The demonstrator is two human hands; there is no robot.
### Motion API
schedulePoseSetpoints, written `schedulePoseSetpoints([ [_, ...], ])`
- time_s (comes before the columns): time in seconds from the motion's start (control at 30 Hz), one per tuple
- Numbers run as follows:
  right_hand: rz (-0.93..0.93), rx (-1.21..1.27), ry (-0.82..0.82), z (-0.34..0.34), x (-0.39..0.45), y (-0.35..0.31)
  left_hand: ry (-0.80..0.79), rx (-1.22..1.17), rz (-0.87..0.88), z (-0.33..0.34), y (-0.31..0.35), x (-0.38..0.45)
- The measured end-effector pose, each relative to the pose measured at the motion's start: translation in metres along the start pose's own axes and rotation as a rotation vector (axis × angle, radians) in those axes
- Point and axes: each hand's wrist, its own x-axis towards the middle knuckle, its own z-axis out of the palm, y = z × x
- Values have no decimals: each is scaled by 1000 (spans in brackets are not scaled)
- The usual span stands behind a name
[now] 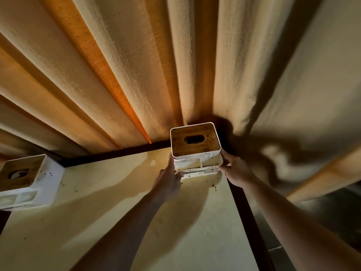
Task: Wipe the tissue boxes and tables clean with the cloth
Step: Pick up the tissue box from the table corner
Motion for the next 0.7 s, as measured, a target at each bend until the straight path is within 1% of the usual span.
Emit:
schedulePoseSetpoints([
  [0.23,-43,75,40,5,-3,3,57,-11,13,4,-3,1],
  [0.37,-38,68,25,7,-14,-1,43,-28,13,2,-9,-8],
  [0.53,-7,98,-17,25,-41,-9,44,-5,10,-12,-19,-37],
  [0.7,-11,74,21,52,-85,-20,62,17,26,-25,-32,-84],
])
